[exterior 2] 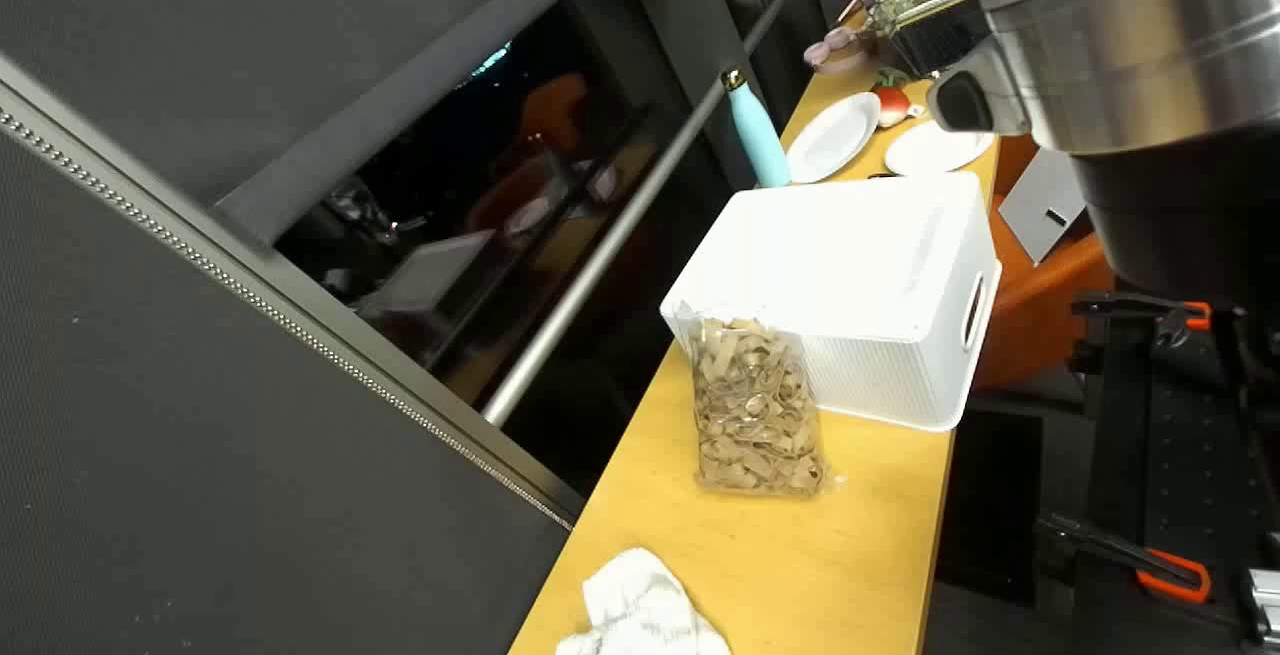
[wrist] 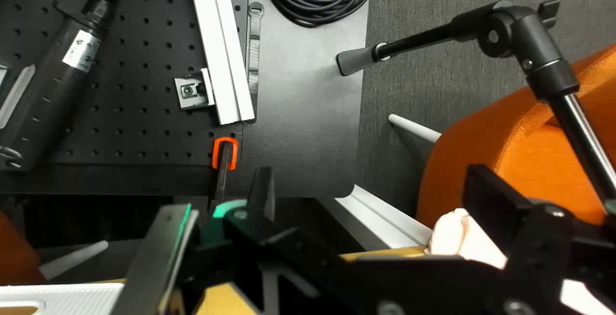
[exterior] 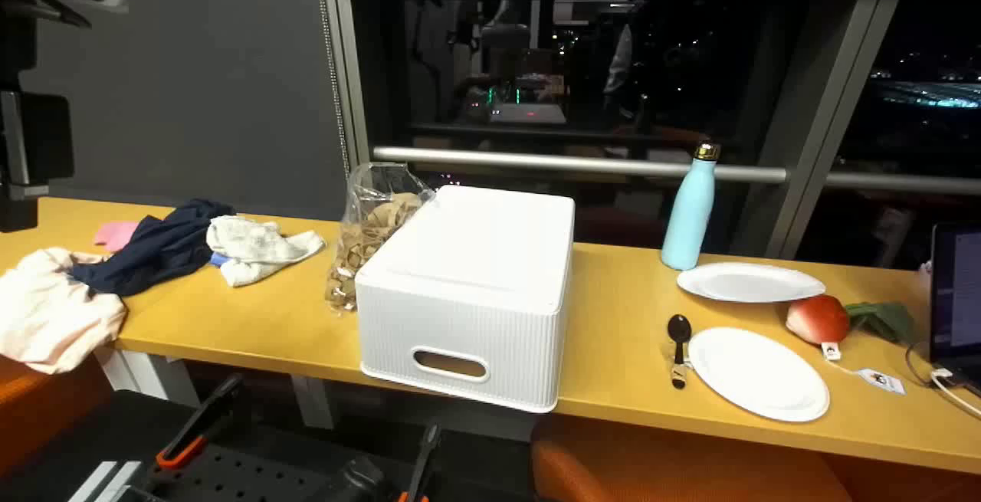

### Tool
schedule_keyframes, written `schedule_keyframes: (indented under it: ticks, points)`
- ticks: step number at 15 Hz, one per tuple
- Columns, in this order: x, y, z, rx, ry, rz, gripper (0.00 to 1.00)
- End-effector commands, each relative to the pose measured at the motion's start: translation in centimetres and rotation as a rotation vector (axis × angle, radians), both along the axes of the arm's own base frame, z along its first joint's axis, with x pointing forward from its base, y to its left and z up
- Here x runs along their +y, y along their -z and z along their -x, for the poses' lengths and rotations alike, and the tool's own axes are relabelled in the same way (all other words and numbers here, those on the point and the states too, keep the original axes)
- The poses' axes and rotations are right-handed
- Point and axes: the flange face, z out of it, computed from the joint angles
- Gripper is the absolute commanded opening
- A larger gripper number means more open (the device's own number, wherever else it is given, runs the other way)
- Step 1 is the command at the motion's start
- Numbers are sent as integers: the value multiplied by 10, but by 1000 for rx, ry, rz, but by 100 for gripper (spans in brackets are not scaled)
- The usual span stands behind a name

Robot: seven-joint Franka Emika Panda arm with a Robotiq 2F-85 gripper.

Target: Put some of the contents of the plastic bag onto the white basket

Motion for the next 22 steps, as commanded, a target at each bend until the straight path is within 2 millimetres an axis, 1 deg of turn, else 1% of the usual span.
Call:
schedule_keyframes:
  ticks: [1,10,11,12,13,14,15,17,19,22]
  points:
    - [0,-1,0,0,0,0,100]
    - [0,-1,0,0,0,0,100]
    - [-6,-5,-6,-11,3,38,100]
    - [-16,-26,-21,-56,16,119,100]
    - [-21,-38,-30,-82,15,158,100]
    - [-28,-62,-56,-126,7,212,100]
    - [-33,-73,-70,-167,-10,247,100]
    - [-37,-98,-110,-256,-30,281,100]
    - [-38,-113,-150,-317,-44,309,100]
    - [-50,-112,-212,-382,-50,321,100]
